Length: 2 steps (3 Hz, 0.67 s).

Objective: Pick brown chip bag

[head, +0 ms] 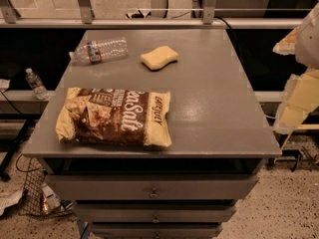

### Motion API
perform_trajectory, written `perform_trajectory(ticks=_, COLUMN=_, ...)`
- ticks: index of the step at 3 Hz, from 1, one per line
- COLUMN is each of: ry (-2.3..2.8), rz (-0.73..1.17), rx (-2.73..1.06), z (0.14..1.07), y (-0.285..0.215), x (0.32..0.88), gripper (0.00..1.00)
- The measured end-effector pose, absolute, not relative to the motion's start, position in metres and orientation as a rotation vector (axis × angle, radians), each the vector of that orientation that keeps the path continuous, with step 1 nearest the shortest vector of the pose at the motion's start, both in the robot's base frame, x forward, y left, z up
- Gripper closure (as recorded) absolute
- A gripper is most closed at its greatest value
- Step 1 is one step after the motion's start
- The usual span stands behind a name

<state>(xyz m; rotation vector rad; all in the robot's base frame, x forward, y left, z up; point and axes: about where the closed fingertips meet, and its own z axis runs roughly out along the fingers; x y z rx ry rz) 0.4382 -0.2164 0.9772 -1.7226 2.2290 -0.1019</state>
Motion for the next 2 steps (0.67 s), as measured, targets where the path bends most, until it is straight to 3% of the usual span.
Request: perform_trajectory(ticks=2, ry=2.169, rz=-0.082, rx=-1.785, z=0.979, y=-0.195, x=0.454, gripper=0.0)
